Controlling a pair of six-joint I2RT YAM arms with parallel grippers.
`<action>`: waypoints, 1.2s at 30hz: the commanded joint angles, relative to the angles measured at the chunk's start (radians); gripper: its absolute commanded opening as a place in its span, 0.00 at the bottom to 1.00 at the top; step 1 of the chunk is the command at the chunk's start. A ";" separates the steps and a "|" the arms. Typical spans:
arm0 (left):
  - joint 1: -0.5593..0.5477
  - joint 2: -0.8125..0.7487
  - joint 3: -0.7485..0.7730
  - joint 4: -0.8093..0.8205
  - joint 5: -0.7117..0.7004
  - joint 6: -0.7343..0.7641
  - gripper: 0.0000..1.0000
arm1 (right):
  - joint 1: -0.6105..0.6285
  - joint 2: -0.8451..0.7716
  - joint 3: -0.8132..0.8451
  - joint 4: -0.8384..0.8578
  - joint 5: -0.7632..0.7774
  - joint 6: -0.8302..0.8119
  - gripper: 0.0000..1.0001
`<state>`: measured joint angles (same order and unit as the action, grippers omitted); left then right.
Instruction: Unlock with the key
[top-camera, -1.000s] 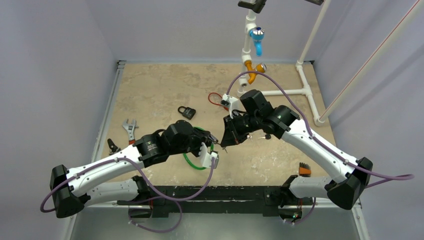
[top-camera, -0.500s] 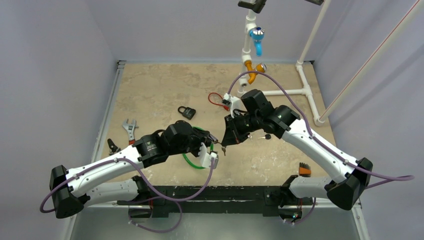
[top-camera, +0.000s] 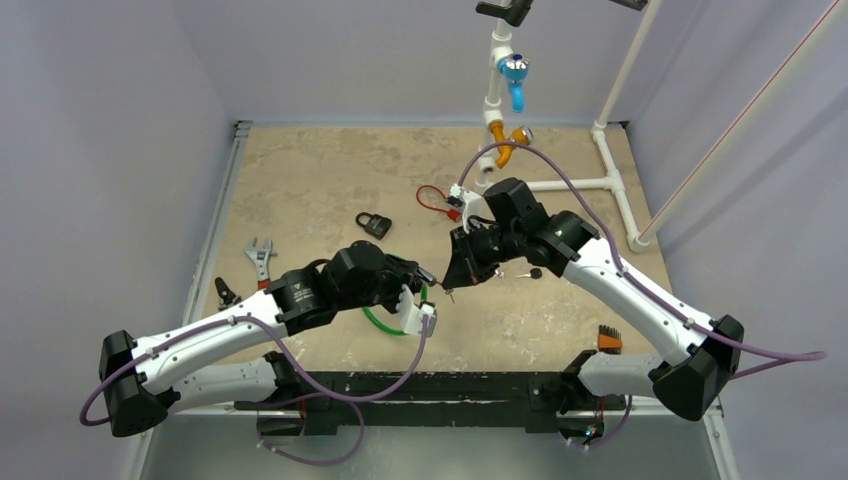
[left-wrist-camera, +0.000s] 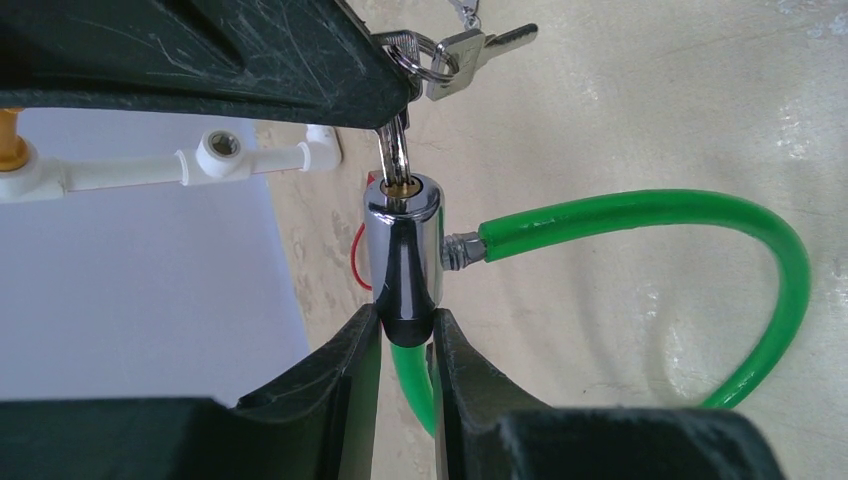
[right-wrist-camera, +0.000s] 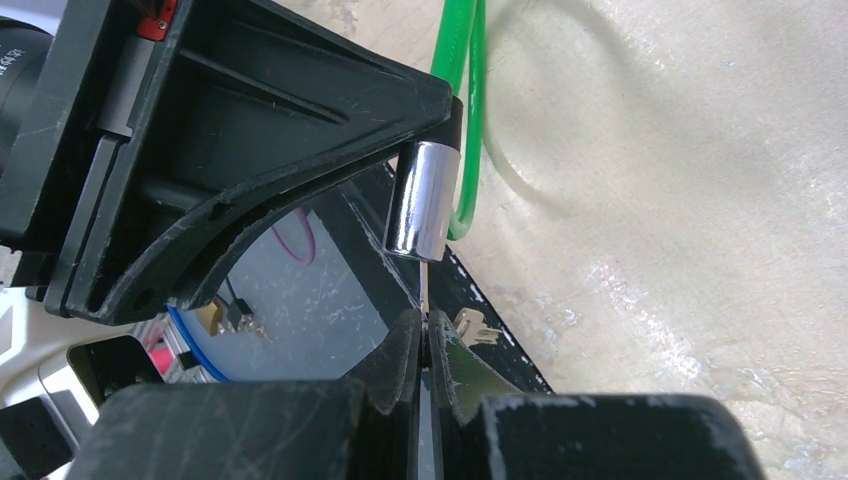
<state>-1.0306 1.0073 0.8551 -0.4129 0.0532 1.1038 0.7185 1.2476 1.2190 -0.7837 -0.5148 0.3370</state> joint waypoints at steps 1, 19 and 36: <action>-0.006 -0.014 0.038 0.038 0.007 0.012 0.00 | -0.008 -0.019 -0.028 0.079 -0.002 0.009 0.00; -0.017 0.010 0.101 0.013 -0.019 -0.075 0.00 | -0.008 -0.040 -0.110 0.200 0.009 0.063 0.00; -0.090 0.035 0.139 -0.053 -0.093 -0.096 0.00 | -0.007 -0.034 -0.157 0.336 -0.037 0.114 0.00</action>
<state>-1.0897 1.0538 0.9596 -0.5865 -0.0708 0.9806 0.7124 1.2114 1.0740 -0.5686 -0.5503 0.4313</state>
